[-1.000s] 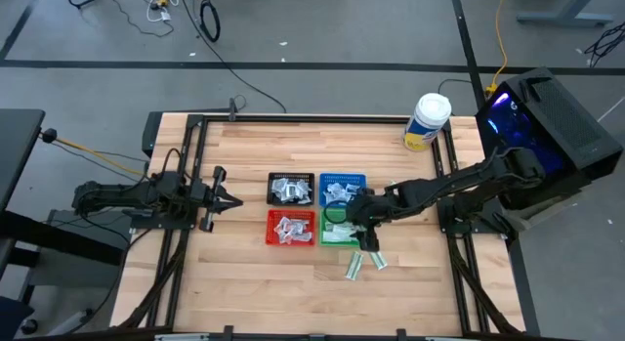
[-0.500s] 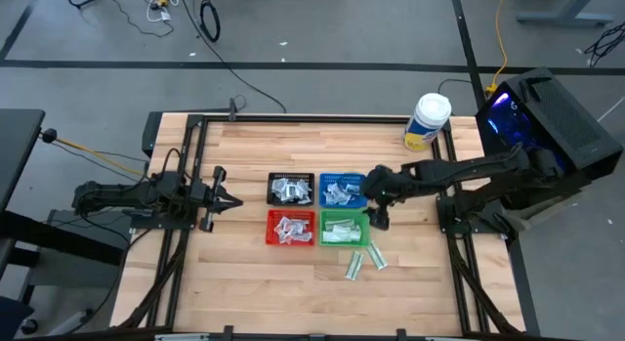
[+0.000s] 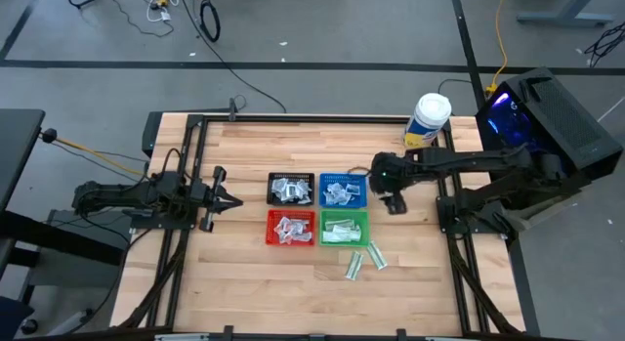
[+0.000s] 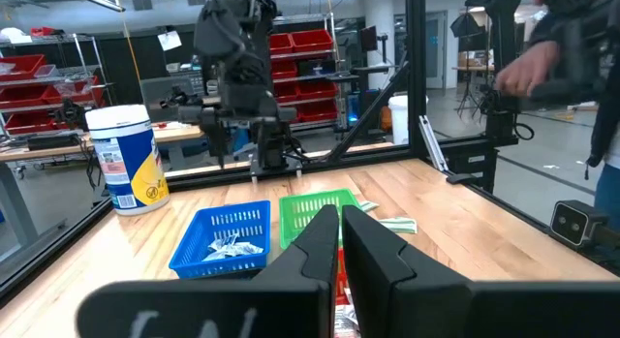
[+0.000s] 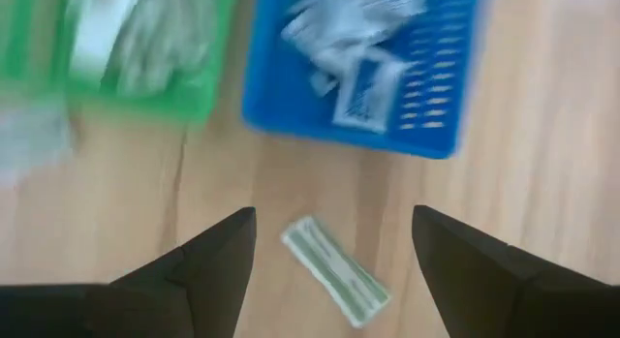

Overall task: Pick & Place First Aid Supplies
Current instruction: Put the top green bandage pack into the green bin

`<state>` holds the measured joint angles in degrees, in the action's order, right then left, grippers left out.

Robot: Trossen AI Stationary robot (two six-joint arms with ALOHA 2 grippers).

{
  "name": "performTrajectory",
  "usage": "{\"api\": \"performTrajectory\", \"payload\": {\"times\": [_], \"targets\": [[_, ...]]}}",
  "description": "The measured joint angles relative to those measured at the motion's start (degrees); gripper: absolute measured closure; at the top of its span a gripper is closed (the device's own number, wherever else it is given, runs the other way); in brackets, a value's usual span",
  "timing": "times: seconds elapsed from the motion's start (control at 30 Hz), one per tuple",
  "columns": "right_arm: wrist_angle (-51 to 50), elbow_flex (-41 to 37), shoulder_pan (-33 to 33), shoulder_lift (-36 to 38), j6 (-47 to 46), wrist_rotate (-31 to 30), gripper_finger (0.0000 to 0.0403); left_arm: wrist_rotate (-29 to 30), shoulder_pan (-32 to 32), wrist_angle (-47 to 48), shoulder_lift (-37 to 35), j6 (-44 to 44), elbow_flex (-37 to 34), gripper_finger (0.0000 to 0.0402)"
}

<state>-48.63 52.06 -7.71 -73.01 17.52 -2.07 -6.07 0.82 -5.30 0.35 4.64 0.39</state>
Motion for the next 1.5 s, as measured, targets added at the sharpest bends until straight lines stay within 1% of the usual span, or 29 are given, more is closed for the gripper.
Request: {"api": "performTrajectory", "payload": {"times": [0.07,0.13,0.2,0.27,0.47,0.87,1.03,1.27,1.5], "targets": [[-0.8,-1.3,-0.7,0.0,11.1,2.3,0.0124,0.0,0.0,0.0,0.0,0.0,0.0,0.0376],[-0.9,-3.0,-0.9,0.0,19.9,3.4,0.0124,0.0,0.0,0.0,0.0,0.0,0.0,0.0376],[-0.4,-4.7,-0.9,0.0,26.4,3.3,0.0124,0.0,0.0,0.0,0.0,0.0,0.0,0.0376],[1.1,-6.2,-0.9,0.0,29.9,3.1,0.0124,0.0,0.0,0.0,0.0,0.0,0.0,0.0376],[5.2,-9.8,-1.9,-1.2,31.7,3.0,0.0124,0.0,0.0,0.0,0.0,0.0,0.0,0.0376],[7.5,-10.0,-9.8,-7.0,35.4,3.3,0.0124,0.0,0.0,0.0,0.0,0.0,0.0,0.0376],[9.1,-10.0,-10.7,-10.1,36.4,6.0,0.0124,0.0,0.0,0.0,0.0,0.0,0.0,0.0376],[10.7,-10.0,-11.0,-14.2,36.8,6.2,0.0124,0.0,0.0,0.0,0.0,0.0,0.0,0.0376],[13.0,-12.3,-11.0,-14.5,37.0,6.4,0.0129,0.0,0.0,0.0,0.0,0.0,0.0,0.0376]]}}
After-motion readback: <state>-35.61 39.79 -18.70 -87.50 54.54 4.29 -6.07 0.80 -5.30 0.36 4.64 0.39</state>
